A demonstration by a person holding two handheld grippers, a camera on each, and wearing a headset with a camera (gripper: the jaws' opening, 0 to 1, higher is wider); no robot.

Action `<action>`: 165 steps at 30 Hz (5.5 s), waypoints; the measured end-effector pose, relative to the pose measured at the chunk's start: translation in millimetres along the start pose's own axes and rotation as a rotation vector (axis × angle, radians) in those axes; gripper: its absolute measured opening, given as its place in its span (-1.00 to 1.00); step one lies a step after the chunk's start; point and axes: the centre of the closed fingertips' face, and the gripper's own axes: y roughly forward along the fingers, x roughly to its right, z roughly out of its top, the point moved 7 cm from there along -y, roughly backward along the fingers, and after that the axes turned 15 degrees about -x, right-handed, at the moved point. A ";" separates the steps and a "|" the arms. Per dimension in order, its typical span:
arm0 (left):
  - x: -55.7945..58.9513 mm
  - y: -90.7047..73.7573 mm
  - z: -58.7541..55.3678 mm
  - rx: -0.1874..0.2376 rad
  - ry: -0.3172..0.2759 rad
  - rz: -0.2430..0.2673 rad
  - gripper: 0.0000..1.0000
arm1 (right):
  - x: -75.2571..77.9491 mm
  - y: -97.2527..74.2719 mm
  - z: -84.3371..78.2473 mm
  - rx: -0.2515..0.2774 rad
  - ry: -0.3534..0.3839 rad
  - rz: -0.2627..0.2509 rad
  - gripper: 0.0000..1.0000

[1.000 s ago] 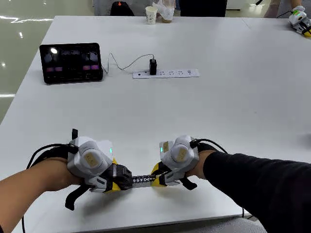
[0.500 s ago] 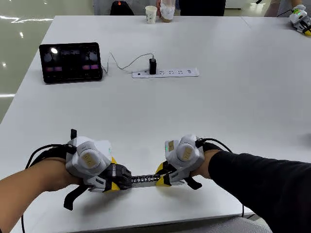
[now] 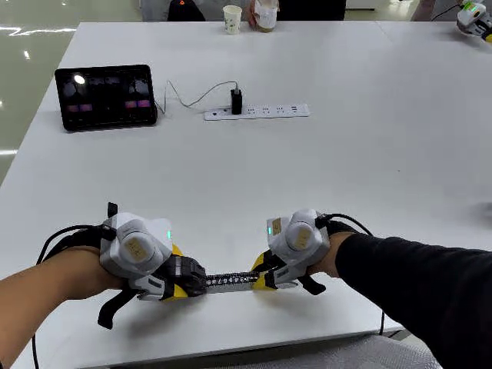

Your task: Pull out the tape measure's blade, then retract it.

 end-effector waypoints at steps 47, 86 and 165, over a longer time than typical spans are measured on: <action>-0.6 0.3 -0.9 0.010 -0.009 0.000 -0.35 | 4.1 -12.3 -30.2 -0.033 0.010 -0.007 -0.79; -0.2 1.1 -3.7 0.002 -0.010 0.002 -0.36 | 6.0 -21.0 -54.6 -0.054 0.016 -0.003 -0.80; 0.3 0.5 -4.0 0.000 -0.019 0.007 -0.36 | 9.8 -45.1 -103.7 -0.107 0.038 -0.003 -0.80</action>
